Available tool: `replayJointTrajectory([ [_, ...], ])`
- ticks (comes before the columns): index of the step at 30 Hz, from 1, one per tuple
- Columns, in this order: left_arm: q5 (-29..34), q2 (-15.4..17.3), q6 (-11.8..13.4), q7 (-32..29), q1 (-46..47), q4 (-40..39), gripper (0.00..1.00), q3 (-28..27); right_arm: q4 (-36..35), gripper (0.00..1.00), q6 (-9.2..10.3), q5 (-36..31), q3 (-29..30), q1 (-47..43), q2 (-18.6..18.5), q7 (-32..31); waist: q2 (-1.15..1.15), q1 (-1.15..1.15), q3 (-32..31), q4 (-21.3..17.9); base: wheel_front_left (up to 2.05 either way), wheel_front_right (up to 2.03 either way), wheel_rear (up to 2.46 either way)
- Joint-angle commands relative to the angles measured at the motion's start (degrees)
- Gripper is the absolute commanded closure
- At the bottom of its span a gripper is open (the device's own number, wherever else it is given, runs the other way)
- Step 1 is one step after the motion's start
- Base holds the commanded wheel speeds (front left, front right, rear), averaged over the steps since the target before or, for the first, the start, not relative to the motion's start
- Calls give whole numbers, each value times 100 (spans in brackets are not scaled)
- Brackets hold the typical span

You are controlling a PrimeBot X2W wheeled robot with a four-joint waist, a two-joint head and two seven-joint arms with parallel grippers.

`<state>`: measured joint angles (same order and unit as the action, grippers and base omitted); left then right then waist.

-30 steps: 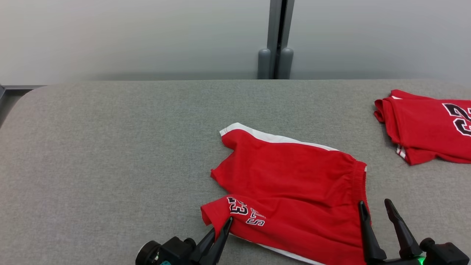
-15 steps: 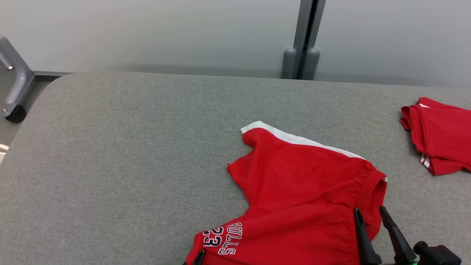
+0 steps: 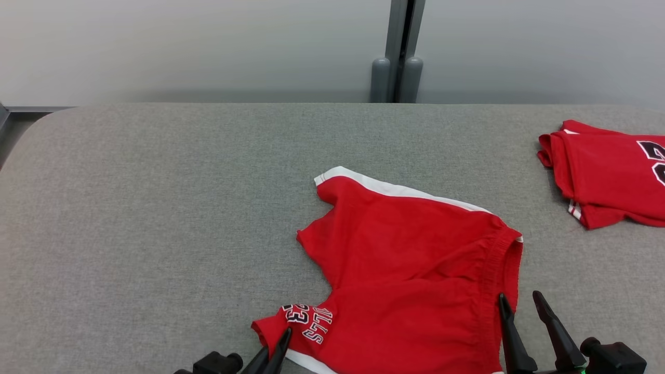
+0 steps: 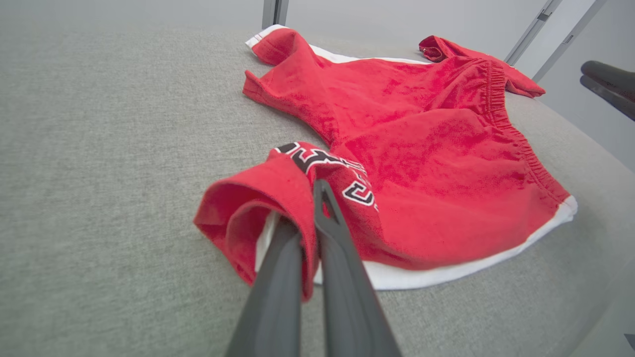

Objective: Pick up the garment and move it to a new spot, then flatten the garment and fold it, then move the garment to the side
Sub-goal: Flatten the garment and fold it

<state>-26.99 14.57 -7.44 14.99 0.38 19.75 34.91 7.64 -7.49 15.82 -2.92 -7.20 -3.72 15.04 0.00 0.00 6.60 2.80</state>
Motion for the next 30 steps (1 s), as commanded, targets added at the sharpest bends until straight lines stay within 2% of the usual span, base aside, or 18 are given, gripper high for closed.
replayJointTrajectory([
  [1, -28, 6, -5, 26, 151, 44, 100, -50, 9, 0, -3, 18, 11, 62, -21, 16, 0, 0, 19, -31, 0, 0, 0],
  [6, -127, -42, -5, 26, 477, 267, 100, -134, 62, 0, -2, 19, -11, 117, -49, 16, 0, 0, 132, -182, 0, 0, 0],
  [13, -274, 50, -5, 26, 987, 646, 100, -173, 137, 0, -2, 24, -26, 230, -76, 16, 0, 0, 254, -376, 0, 0, 0],
  [15, -336, 83, -5, 27, 1110, 737, 77, -196, 151, 0, -2, 38, -28, 245, -85, 16, 0, 0, 280, -418, 0, 0, 0],
  [16, -363, 111, -5, 26, 1160, 789, 73, -229, 166, 0, -3, 36, -19, 238, -90, 16, 0, 0, 291, -437, 0, 0, 0],
  [19, -419, 145, -5, 26, 1278, 911, 53, -313, 187, 0, -2, 39, 0, 257, -93, 16, 0, 0, 315, -474, 0, 0, 0],
  [20, -426, 149, -5, 27, 1298, 934, 51, -344, 196, 0, -2, 40, 4, 253, -93, 16, 0, 0, 314, -482, 0, 0, 0],
  [21, -432, 157, -5, 26, 1314, 959, 39, -376, 202, 0, -2, 44, 6, 245, -91, 16, 0, 0, 314, -488, 0, 0, 0],
  [22, -433, 165, -5, 26, 1319, 979, 2, -400, 209, 0, -2, 48, 9, 234, -88, 16, 0, 0, 311, -491, 0, 0, 0],
  [23, -419, 161, -5, 27, 1316, 989, 0, -432, 217, 0, -2, 53, 13, 223, -83, 16, 0, 0, 305, -492, 0, 0, 0],
  [30, -383, 139, -5, 27, 1032, 930, 0, -542, 278, 0, -2, 77, 27, 145, -28, 16, 0, 0, 190, -405, 0, 0, 0],
])
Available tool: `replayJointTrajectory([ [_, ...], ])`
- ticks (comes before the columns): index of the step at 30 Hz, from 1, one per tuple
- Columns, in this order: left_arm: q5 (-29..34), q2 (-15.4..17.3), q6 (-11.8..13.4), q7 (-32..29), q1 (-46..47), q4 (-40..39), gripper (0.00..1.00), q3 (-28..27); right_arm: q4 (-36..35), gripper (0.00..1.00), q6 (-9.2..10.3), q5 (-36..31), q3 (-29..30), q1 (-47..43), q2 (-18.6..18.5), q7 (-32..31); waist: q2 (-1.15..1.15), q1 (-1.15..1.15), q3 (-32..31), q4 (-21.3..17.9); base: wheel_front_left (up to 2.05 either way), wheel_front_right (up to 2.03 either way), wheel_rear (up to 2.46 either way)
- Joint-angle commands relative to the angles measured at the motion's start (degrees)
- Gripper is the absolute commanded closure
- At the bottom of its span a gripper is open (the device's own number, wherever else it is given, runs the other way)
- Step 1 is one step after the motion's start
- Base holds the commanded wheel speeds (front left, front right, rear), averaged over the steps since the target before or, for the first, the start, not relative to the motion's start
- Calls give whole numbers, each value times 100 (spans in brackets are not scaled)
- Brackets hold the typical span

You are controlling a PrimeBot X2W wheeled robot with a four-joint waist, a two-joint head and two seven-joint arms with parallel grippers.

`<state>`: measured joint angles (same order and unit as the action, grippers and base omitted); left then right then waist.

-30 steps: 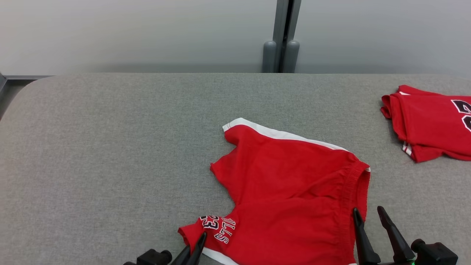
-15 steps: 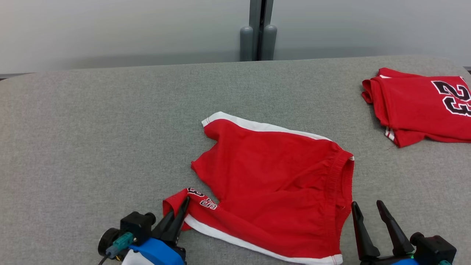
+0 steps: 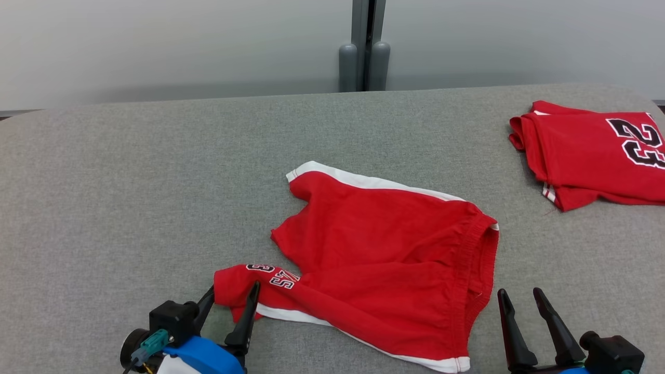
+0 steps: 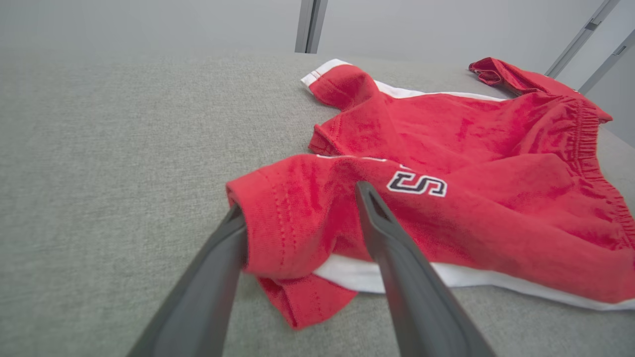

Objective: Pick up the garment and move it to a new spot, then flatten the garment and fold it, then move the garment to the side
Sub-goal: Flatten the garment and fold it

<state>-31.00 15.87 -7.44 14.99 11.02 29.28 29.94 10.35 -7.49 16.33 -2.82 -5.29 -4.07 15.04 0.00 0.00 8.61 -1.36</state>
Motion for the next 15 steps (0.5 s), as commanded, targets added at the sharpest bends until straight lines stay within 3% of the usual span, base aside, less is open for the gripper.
replayJointTrajectory([
  [1, 25, 17, -5, 26, -89, -58, 0, -81, 16, 0, -2, 28, 19, -49, 13, 16, 0, 0, -30, 27, 0, 0, 0],
  [8, 203, 41, -5, 26, -492, -378, 0, -596, 32, 0, -3, 49, 53, -123, 50, 16, 0, 0, -182, 224, 0, 0, 0],
  [15, 646, -180, -6, 26, -870, -1052, 0, -1377, 5, 0, -2, 58, 69, -221, 74, 15, 0, 0, -358, 388, 0, 0, 0],
])
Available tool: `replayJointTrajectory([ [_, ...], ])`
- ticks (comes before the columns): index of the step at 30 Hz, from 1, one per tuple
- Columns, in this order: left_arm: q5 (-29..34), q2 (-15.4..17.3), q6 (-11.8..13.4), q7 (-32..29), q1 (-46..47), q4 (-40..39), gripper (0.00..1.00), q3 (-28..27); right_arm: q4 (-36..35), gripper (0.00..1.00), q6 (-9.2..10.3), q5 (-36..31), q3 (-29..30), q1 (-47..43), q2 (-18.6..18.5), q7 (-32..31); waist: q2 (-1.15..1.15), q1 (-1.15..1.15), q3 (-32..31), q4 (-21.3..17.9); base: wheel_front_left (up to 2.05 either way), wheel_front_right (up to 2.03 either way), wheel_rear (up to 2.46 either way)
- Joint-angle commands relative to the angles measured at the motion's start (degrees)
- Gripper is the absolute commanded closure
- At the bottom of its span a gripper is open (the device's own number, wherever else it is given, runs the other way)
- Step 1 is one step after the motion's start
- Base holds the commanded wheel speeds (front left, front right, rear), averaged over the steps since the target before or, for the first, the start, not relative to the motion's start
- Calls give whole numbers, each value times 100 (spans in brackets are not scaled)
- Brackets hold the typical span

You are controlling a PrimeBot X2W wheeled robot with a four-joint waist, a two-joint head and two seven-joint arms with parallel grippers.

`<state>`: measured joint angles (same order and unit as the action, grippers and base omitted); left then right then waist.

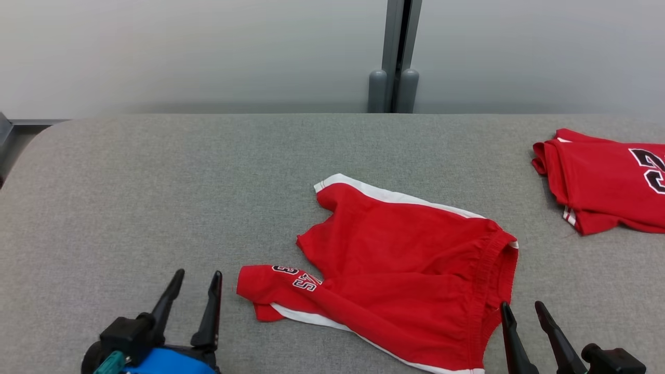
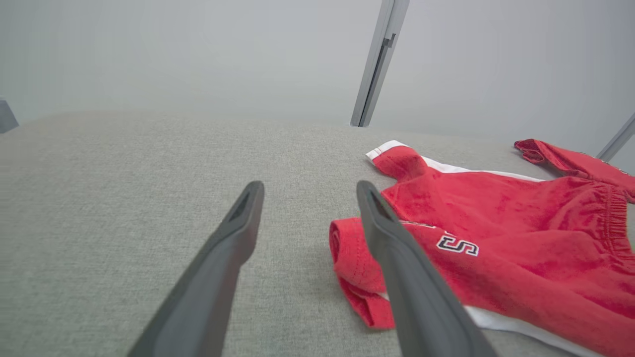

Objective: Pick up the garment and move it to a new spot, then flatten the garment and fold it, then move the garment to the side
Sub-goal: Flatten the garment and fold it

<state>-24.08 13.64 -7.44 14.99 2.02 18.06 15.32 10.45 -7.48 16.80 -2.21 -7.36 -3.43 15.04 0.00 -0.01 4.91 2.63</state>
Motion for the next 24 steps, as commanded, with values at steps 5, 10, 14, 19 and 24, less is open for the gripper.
replayJointTrajectory([
  [5, 539, -392, -5, 26, -385, -608, 0, -810, 7, 0, -3, -1, 16, -116, 16, 15, 0, 1, -129, 44, 0, 0, 0],
  [10, 1118, -747, -5, 26, -730, -1111, 0, -1422, 13, 0, -4, -23, 60, -192, 24, 16, 0, 1, -227, 62, 0, 0, 0],
  [14, 1368, -890, -5, 26, -915, -1233, 0, -1606, 115, 0, -3, -61, 94, -252, 31, 16, 0, 1, -289, 70, 0, 0, 0],
  [19, 1475, -956, -5, 26, -986, -1234, 0, -1702, 238, 0, -3, -109, 112, -181, 21, 16, 0, 1, -326, 80, 0, 0, 0],
  [24, 1515, -969, -5, 26, -923, -1212, 0, -1739, 487, 0, -3, -207, 11, 190, -136, 16, 0, 1, -307, 100, 0, 0, 0],
])
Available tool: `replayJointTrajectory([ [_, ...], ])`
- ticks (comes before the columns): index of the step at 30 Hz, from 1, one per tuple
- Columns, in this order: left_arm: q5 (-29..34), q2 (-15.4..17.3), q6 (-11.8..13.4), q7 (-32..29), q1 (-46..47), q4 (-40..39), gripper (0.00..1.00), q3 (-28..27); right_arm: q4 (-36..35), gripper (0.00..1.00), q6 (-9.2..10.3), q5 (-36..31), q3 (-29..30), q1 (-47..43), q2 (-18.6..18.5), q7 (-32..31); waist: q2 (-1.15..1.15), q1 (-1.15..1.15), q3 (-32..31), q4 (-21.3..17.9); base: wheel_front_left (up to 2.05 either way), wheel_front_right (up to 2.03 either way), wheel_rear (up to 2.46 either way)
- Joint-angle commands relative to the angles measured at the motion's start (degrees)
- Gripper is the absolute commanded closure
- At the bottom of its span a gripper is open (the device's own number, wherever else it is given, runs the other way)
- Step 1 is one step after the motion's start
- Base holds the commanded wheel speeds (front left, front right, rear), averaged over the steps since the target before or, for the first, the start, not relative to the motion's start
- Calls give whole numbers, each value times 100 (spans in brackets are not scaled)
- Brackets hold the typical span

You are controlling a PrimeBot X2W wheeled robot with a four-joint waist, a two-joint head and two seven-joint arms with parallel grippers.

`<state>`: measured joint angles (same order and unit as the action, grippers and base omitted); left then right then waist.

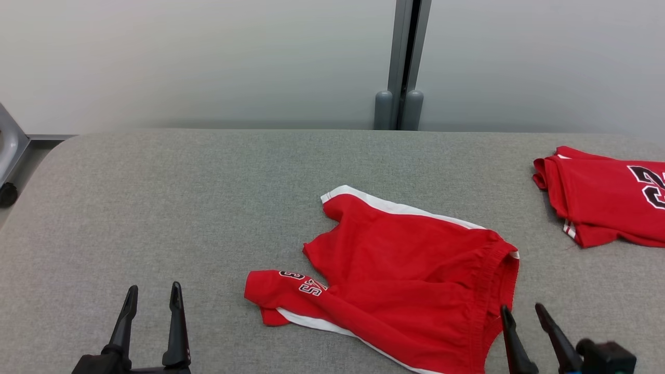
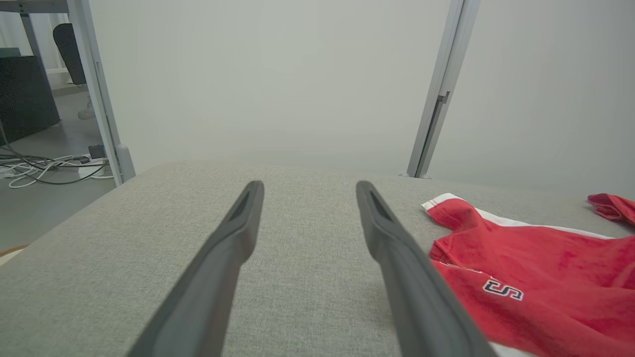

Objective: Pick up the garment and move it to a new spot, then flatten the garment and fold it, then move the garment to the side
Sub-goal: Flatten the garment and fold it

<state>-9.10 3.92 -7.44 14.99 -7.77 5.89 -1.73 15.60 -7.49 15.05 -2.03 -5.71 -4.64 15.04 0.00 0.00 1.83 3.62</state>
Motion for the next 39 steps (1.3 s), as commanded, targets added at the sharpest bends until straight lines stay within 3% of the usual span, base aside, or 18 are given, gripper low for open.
replayJointTrajectory([
  [1, 20, 2, -5, 26, 75, 6, 0, -32, 43, 0, -2, -47, -24, 153, -59, 6, 0, 0, 13, 9, 0, 0, 0],
  [11, 15, -32, -5, 26, 277, -10, 0, 105, 769, 0, -3, -334, -63, 1866, -604, -545, 0, 0, 334, 238, 0, 0, 0],
  [13, -18, -51, -5, 26, 436, 15, 0, 176, 1128, 0, -2, -440, -548, 2809, -983, -1059, 0, 0, 541, 472, 0, 0, 0],
  [16, -36, -65, -5, 26, 523, 34, 0, 201, 1367, 0, -2, -413, -1021, 3240, -1126, -1374, 0, 0, 643, 624, 0, 0, 0],
  [23, -68, -99, -5, 26, 642, 52, 0, 349, 2075, 0, -2, -104, -2192, 4025, -1216, -2031, 0, 0, 857, 903, 0, 0, 0],
  [39, -237, -106, -5, 26, 851, 144, 0, 525, 3825, 0, -3, 215, -3937, 4913, -1325, -3210, 0, 0, 1135, 1242, 0, 0, 0],
])
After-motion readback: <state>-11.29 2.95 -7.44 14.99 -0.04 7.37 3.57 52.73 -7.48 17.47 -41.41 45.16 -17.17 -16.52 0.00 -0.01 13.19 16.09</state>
